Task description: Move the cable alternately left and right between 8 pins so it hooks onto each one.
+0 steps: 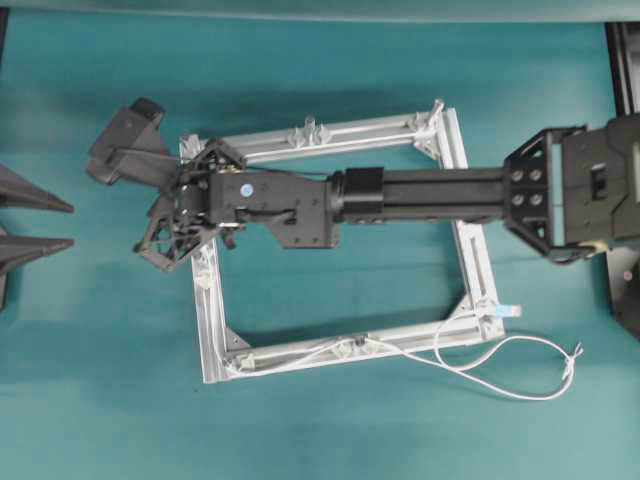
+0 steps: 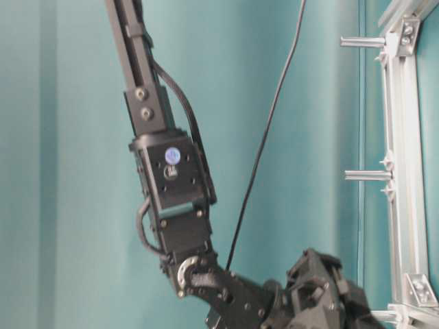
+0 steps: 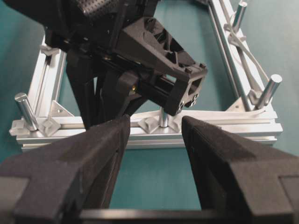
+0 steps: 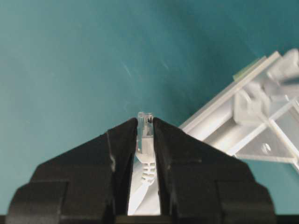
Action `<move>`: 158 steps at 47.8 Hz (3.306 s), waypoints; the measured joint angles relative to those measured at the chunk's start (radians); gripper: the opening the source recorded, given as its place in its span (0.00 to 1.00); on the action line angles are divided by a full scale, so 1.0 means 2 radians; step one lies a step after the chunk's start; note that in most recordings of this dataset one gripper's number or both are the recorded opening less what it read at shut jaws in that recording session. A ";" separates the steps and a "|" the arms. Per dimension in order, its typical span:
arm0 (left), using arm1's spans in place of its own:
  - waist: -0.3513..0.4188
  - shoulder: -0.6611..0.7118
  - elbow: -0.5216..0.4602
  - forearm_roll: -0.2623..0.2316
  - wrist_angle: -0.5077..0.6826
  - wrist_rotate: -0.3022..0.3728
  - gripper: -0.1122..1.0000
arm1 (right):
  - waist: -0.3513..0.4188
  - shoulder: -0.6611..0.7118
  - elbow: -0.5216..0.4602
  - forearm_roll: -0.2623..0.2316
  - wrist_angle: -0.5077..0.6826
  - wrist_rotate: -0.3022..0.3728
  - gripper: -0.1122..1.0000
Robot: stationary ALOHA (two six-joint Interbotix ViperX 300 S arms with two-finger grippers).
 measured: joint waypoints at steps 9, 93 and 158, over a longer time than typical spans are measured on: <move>0.001 0.000 0.000 0.000 0.000 0.000 0.60 | 0.000 0.029 -0.054 0.011 0.012 -0.021 0.23; 0.001 0.000 0.001 0.000 0.000 0.000 0.60 | -0.097 0.081 -0.141 -0.046 0.026 0.080 0.23; 0.000 -0.001 0.001 0.000 0.000 0.001 0.60 | -0.041 -0.133 0.247 -0.050 -0.145 0.155 0.23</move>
